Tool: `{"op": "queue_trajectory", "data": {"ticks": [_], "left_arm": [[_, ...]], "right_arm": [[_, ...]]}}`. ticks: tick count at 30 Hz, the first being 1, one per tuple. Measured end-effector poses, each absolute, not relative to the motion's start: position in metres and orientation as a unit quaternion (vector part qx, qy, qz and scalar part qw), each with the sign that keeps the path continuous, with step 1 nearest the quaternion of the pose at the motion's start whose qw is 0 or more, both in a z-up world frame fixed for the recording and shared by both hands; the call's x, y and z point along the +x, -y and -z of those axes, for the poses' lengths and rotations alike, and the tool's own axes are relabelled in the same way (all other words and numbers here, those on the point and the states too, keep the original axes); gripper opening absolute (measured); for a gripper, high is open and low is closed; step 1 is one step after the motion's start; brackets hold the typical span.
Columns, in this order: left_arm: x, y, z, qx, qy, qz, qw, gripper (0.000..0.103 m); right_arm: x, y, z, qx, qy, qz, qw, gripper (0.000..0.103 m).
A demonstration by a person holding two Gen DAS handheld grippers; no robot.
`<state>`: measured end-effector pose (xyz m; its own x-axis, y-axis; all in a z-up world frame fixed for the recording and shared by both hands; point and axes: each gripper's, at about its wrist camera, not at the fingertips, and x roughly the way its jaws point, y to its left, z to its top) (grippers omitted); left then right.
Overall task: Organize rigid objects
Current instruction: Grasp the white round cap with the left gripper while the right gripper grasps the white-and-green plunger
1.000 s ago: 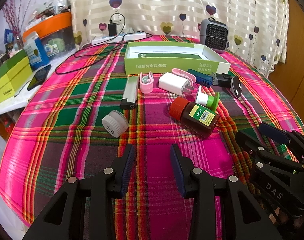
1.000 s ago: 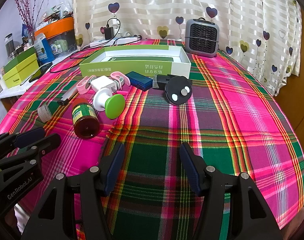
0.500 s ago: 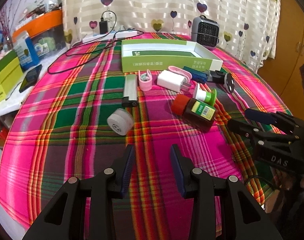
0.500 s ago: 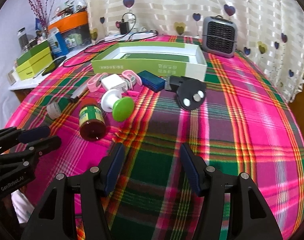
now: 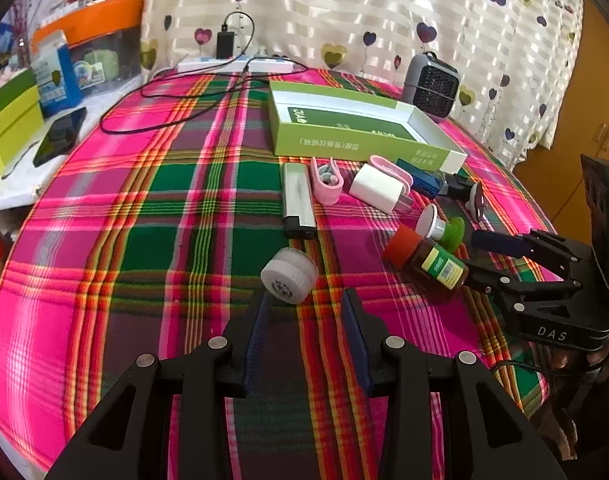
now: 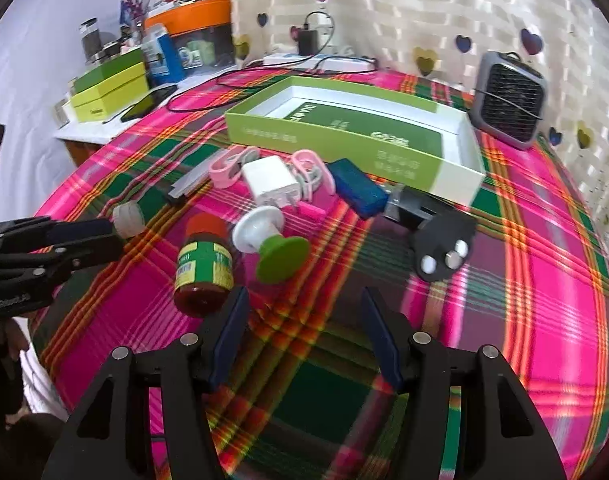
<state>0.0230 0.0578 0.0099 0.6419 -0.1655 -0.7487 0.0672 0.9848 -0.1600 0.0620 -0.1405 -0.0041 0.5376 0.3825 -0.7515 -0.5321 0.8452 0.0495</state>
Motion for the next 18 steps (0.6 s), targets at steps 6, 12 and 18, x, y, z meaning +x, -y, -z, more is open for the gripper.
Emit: {"op": "queue_trajectory", "data": {"ticks": [6,12,18], "left_arm": [[0.031,-0.059,-0.007,-0.049,-0.424,0.053,0.903,0.036],[0.037,-0.063,-0.006,-0.049,-0.424,0.051,0.903,0.036],[0.042,-0.060,-0.006,-0.036,-0.424,0.044,0.904,0.036]], "right_arm": [[0.071,0.133,0.005,-0.103,-0.409,-0.279,0.863,0.058],[0.083,0.126,0.005,-0.108,-0.413,-0.279,0.860,0.058],[0.085,0.118,0.006,-0.132,-0.411,-0.281,0.857,0.058]]}}
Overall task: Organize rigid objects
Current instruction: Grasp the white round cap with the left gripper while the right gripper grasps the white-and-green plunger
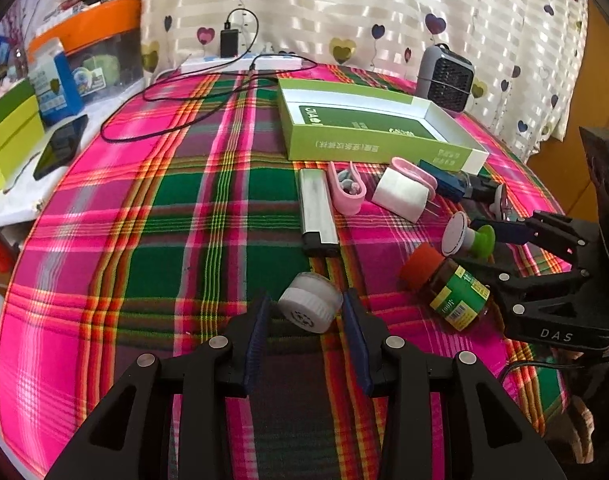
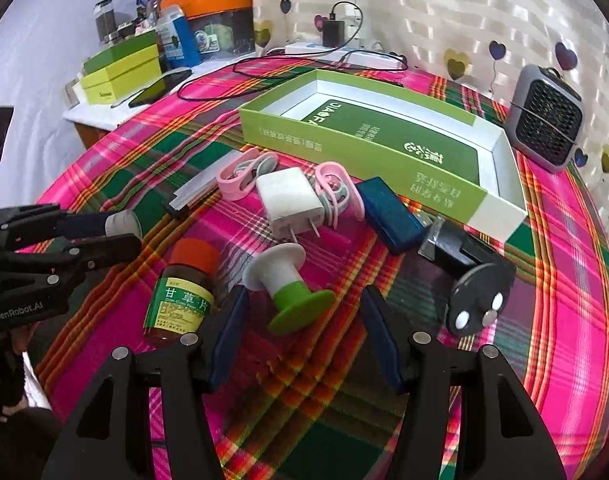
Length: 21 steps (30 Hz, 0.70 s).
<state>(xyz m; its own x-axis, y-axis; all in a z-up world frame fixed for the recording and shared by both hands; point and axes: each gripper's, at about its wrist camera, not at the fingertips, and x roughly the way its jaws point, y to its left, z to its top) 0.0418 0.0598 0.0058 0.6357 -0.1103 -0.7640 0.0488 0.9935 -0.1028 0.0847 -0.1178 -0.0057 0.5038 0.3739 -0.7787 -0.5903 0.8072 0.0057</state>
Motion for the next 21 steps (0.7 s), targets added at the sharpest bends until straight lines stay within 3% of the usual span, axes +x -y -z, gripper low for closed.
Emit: {"op": "queue_trajectory", "data": {"ticks": [9,17,21], "left_arm": [[0.0430,-0.0627,-0.0058,-0.049,-0.425,0.041,0.903,0.036],[0.0427,-0.0638,-0.0058,-0.051,-0.425,0.039,0.903,0.033],[0.0424,-0.0641,-0.0062,-0.056,-0.424,0.041,0.903,0.030]], "right_arm": [[0.0864,0.1178,0.0054,-0.131,-0.411,-0.281,0.857,0.057],[0.0843,0.1174,0.0041,-0.130,-0.407,-0.283,0.858,0.037],[0.0842,0.1183,0.0041,-0.126,-0.408,-0.281,0.860,0.032]]}}
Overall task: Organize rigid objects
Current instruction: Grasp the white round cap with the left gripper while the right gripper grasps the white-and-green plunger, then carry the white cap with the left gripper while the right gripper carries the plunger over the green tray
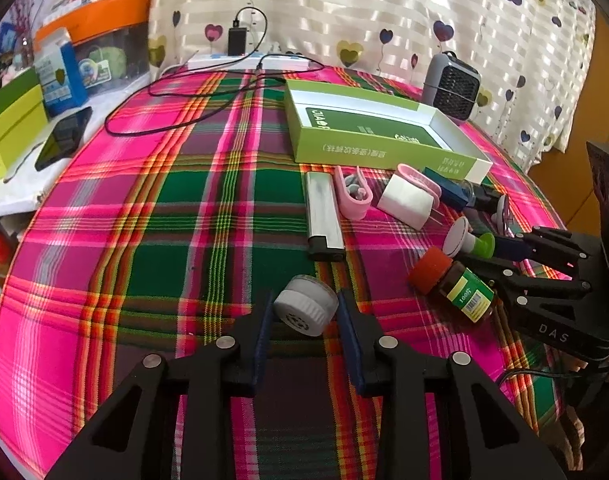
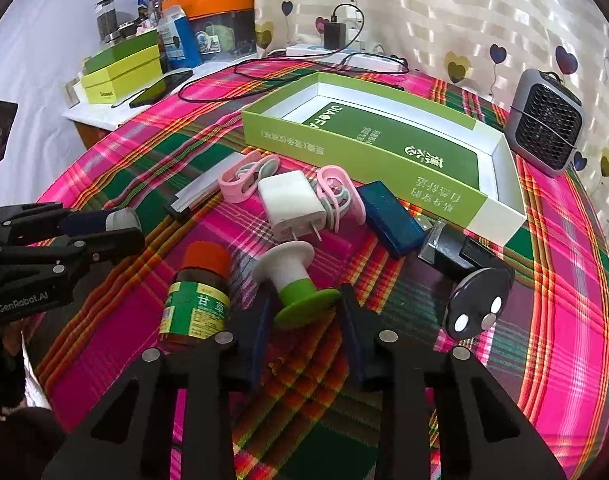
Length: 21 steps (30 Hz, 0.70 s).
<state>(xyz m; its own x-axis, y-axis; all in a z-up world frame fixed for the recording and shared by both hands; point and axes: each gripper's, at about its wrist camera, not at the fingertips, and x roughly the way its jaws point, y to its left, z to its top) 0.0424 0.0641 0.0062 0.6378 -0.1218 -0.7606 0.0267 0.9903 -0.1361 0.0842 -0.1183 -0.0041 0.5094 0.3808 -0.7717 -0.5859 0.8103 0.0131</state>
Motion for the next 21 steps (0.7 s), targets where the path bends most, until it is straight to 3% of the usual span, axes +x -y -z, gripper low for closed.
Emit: {"op": "queue_trajectory", "data": {"ticks": [21], "left_arm": [[0.045,-0.062,-0.011,-0.048,-0.418,0.044,0.906,0.030]], "right_arm": [[0.086,0.124,-0.006,-0.100,-0.399,-0.273,0.870,0.032]]}}
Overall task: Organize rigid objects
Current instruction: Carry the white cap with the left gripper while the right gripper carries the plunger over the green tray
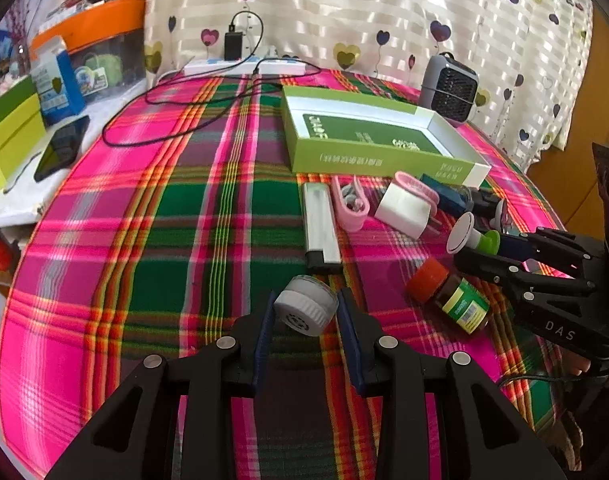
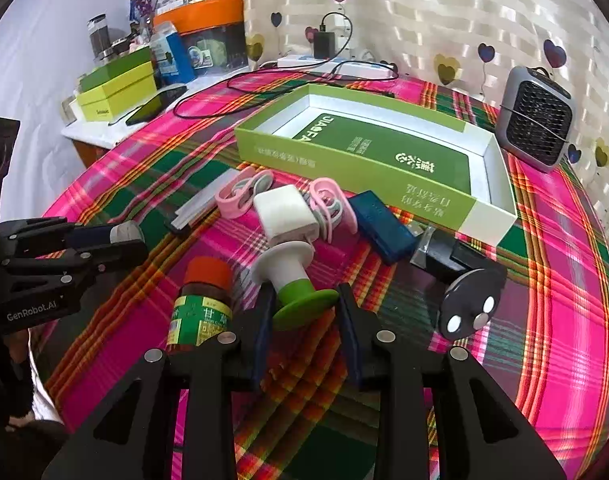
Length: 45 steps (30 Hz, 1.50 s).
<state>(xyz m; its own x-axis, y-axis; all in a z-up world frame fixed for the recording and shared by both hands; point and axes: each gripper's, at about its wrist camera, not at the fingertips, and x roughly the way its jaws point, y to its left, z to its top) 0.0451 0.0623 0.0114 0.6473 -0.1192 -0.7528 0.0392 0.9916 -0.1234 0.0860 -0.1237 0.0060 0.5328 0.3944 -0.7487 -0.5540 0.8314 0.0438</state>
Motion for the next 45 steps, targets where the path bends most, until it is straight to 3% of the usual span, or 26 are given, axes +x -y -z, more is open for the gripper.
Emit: {"op": "queue_trajectory", "data": {"ticks": [22,45], "left_arm": [[0.154,-0.044,-0.056,-0.036,-0.400,0.101,0.910,0.030],[0.274,-0.037,-0.033,-0.026,-0.440,0.109,0.891,0.030]], "right_arm": [[0.157,0.139,-0.046,-0.057,-0.381,-0.214,0.897,0.032],[0.278,0.133,-0.018,-0.036,-0.434,-0.152,0.887,0.032]]}}
